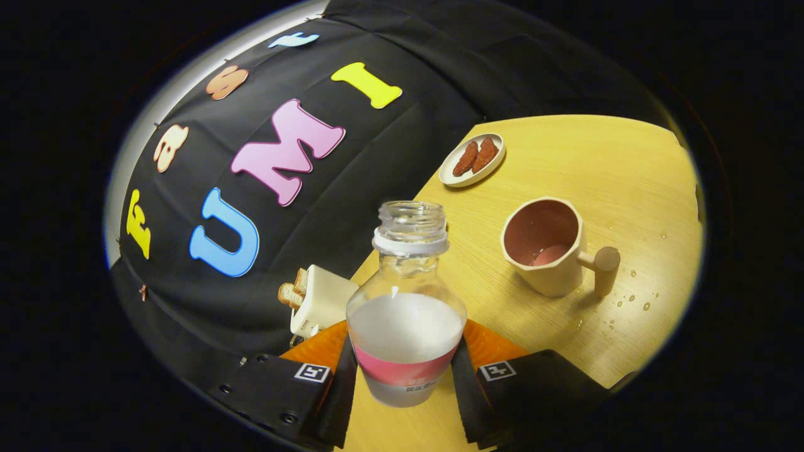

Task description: Take the bottle from table, then pour the juice into the cup, finally place the bottle on the coaster

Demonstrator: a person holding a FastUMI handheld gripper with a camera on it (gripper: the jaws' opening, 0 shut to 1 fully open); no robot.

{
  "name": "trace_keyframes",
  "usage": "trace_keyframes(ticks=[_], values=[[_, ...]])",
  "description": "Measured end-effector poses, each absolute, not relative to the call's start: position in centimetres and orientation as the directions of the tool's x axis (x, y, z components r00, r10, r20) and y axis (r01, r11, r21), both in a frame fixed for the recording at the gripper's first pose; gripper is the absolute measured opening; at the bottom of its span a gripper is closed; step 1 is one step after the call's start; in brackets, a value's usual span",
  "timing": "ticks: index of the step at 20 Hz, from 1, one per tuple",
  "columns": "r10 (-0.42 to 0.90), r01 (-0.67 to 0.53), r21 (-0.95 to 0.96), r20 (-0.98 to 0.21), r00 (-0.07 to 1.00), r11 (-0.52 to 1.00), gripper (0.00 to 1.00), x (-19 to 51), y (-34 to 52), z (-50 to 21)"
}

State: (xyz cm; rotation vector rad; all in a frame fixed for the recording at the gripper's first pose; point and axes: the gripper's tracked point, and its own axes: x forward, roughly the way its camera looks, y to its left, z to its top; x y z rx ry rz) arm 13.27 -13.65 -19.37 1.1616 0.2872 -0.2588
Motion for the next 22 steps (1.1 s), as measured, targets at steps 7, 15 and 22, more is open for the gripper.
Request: trace_keyframes(ticks=[7, 15, 22], values=[[-0.007, 0.388, 0.915, -0.390, 0.921, 0.112, 0.71, 13.8, -15.6, -21.3], [0.075, 0.441, 0.886, -0.435, 0.898, -0.141, 0.71, 14.8, -15.8, -22.8], [0.143, 0.457, 0.819, -0.435, 0.889, -0.348, 0.71, 16.2, -15.4, -22.3]])
